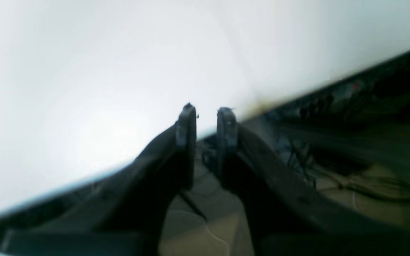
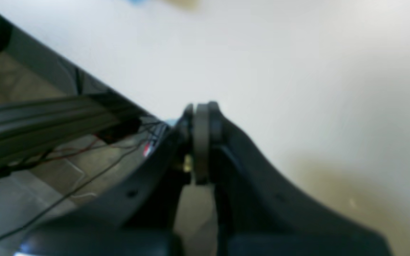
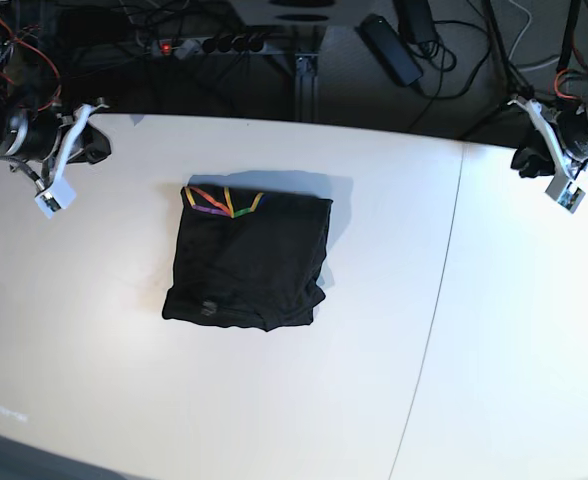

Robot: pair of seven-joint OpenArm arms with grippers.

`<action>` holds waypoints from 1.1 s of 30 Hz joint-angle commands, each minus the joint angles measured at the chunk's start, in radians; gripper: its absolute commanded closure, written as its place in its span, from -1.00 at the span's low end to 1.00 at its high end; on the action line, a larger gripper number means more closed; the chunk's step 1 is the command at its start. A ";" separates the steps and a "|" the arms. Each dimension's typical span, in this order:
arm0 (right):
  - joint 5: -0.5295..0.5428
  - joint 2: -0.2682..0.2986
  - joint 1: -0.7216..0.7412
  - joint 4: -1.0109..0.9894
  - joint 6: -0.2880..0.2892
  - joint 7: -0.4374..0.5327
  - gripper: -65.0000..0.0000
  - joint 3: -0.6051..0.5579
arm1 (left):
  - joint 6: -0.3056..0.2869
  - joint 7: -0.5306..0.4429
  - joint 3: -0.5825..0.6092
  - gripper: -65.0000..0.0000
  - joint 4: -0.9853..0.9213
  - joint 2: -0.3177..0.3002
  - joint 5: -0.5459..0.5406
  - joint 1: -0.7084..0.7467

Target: Fold the T-shirt properly

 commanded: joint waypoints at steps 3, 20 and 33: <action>0.016 0.019 -0.076 0.014 0.063 0.004 1.00 0.028 | -0.033 0.001 -0.104 0.65 0.029 -0.014 -0.063 0.103; -0.009 -0.090 -0.349 -0.213 0.057 0.040 1.00 0.027 | -0.014 -0.075 -0.034 0.65 -0.294 0.032 0.102 0.376; -0.180 -0.191 -0.128 -0.832 -0.015 0.046 1.00 -0.002 | 0.210 -0.090 0.475 0.65 -1.044 0.072 0.328 -0.106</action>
